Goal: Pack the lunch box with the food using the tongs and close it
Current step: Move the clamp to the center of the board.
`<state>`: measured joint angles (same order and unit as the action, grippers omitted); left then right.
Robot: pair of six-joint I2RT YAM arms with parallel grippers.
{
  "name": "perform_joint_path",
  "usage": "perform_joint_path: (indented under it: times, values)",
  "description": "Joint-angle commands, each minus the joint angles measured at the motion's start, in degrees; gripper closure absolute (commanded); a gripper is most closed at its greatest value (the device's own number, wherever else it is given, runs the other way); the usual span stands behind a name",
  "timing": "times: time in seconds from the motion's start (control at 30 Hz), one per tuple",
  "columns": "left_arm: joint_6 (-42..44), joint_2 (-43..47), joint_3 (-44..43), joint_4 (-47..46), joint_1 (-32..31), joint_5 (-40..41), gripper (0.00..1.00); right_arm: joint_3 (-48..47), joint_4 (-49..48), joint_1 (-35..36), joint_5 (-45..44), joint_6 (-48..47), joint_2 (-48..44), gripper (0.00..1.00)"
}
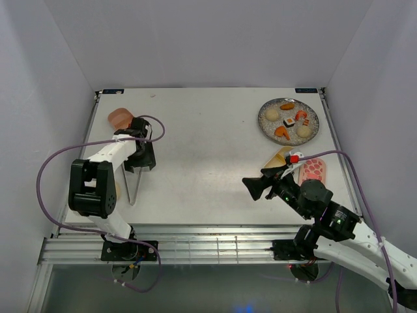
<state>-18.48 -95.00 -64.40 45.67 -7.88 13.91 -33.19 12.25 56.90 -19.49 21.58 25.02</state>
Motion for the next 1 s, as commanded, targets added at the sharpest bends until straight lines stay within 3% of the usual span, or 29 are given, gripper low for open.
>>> perform_joint_path:
  times: [0.0, 0.2, 0.33, 0.37, 0.47, 0.7, 0.97]
  values:
    - [1.4, -0.4, 1.7, -2.3, 1.1, -2.2, 0.23, 0.5, -0.4, 0.1, 0.0, -1.3, -1.1, 0.1]
    - [2.5, -3.6, 2.0, -3.5, 1.3, -4.0, 0.32, 0.2, 0.6, 0.1, -0.4, -1.3, -1.0, 0.1]
    - [2.6, -4.3, 1.3, -3.6, 1.2, -6.9, 0.52, -0.3, 1.1, 0.1, -0.4, -1.1, -0.8, 0.1]
    - [2.5, -4.1, 1.1, -3.4, 1.2, -7.5, 0.65, -0.3, 1.3, 0.1, -0.5, -1.1, -0.8, 0.1]
    - [1.9, -2.0, 0.3, -3.3, 1.1, -9.7, 0.83, 0.0, 0.9, 0.1, -0.8, -1.0, -0.6, 0.1]
    - [-4.4, -1.5, -3.5, -2.7, -3.1, -13.4, 1.0, 0.6, -0.9, 0.2, -0.3, -0.1, 5.4, 0.09]
    - [-11.5, -10.6, -10.6, -1.6, -14.8, -11.0, 1.0, 2.1, -2.0, 0.1, 1.6, -0.8, 7.9, 0.1]
